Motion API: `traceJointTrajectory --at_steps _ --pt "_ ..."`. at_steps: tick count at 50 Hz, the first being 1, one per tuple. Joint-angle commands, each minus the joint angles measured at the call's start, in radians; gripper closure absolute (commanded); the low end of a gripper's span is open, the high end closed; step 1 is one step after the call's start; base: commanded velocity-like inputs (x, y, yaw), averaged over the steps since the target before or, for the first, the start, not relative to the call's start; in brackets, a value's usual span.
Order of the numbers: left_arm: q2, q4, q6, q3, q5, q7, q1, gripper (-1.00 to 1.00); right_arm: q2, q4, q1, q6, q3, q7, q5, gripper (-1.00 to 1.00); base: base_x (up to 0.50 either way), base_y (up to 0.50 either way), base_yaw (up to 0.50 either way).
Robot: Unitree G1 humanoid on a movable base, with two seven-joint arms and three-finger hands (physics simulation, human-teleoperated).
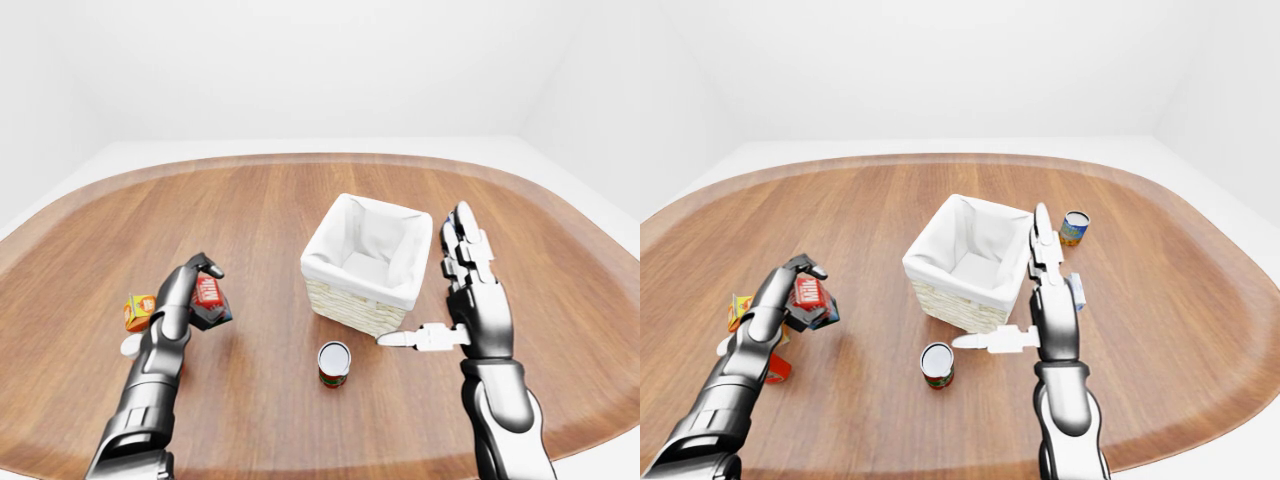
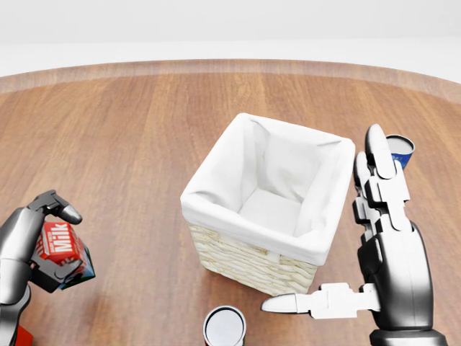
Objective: Pick the milk and place it in the basket.
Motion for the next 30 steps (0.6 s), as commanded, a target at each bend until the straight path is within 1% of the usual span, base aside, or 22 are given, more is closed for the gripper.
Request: traceJointTrajectory --at_steps 1,7,13,18,23,25,26,30 --pt "0.003 -0.181 0.0 0.03 0.008 -0.024 0.01 1.0 -0.001 0.0 0.001 0.0 0.007 -0.002 -0.006 -1.0 0.0 0.0 0.0" --pt "0.005 -0.169 0.0 0.028 0.026 -0.025 -0.021 1.0 -0.001 -0.003 0.002 0.0 0.003 -0.002 -0.005 -1.0 0.0 0.0 0.0" --pt "-0.001 -0.229 0.0 0.033 0.026 -0.048 -0.006 1.0 -0.001 -0.002 0.002 0.0 0.005 -0.003 -0.009 -1.0 0.0 0.0 0.0" --pt "0.008 -0.244 0.0 0.039 0.029 -0.061 -0.029 1.0 0.0 -0.004 -0.001 0.0 0.007 -0.003 -0.01 -1.0 0.0 0.0 0.0" --pt "0.008 -0.313 0.0 0.044 0.037 -0.089 -0.026 1.0 -0.001 -0.006 -0.001 0.0 0.005 -0.004 -0.009 -1.0 0.0 0.0 0.0" --pt "0.011 -0.323 0.009 0.048 0.037 -0.096 -0.034 1.0 0.0 -0.005 -0.001 0.0 0.005 -0.004 -0.009 -1.0 0.0 0.0 0.0" --pt "0.014 -0.335 0.019 0.05 0.039 -0.103 -0.041 1.0 -0.001 -0.005 -0.001 0.0 0.006 -0.003 -0.01 -1.0 0.0 0.0 0.0" --pt "0.017 -0.352 0.03 0.049 0.051 -0.108 -0.048 1.0 -0.001 -0.004 -0.001 0.0 0.004 -0.003 -0.009 -1.0 0.0 0.0 0.0"
